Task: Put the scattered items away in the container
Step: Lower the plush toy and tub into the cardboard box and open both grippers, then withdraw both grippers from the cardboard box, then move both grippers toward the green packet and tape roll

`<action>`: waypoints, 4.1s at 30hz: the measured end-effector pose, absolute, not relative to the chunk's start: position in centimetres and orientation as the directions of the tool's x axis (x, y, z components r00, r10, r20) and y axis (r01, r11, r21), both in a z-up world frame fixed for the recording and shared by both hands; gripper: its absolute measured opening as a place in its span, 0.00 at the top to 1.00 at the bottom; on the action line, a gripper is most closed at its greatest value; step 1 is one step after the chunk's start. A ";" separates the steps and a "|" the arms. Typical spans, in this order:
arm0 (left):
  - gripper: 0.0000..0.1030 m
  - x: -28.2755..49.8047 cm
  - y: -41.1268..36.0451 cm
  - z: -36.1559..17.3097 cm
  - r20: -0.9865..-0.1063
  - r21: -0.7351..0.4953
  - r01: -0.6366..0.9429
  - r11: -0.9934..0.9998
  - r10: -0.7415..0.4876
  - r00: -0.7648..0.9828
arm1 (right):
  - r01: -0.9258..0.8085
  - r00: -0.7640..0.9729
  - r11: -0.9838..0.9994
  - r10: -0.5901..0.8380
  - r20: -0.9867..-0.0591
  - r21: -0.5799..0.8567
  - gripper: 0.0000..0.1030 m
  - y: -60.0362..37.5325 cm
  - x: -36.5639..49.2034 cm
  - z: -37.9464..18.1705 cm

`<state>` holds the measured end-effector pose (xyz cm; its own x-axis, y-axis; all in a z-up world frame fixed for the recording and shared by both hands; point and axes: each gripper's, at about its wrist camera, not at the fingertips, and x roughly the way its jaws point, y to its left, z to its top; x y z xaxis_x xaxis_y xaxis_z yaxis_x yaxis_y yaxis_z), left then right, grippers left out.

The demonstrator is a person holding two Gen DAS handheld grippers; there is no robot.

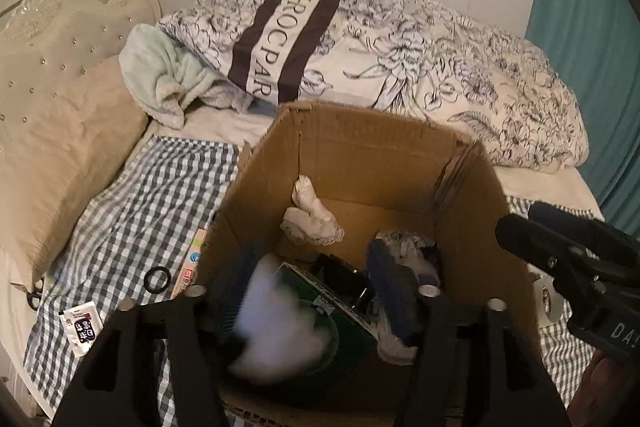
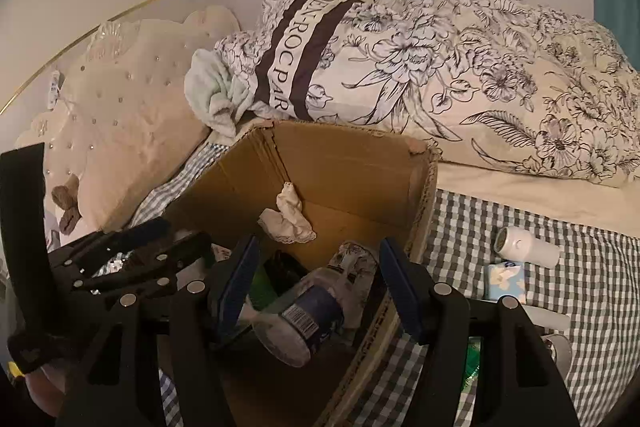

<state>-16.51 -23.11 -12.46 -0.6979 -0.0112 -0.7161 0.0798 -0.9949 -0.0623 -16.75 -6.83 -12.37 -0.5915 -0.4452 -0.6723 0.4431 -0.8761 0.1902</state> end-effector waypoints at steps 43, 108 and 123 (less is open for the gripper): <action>0.00 -5.7 -12.8 0.8 -0.552 -0.055 0.000 -0.998 0.031 -0.834 | 0.280 -0.792 -0.952 -0.302 -0.531 0.125 0.00 9.4 -5.5 0.5; 0.00 -10.6 1.5 -16.9 -0.769 -0.081 -0.157 -0.984 0.162 -0.618 | 0.229 -0.637 -0.969 -0.225 -0.737 0.097 0.00 19.8 -6.4 -17.9; 0.00 -15.2 2.1 -21.6 -0.822 -0.071 -0.151 -0.986 0.144 -0.551 | 0.283 -0.593 -0.956 -0.240 -0.769 0.080 0.00 17.9 -9.8 -22.3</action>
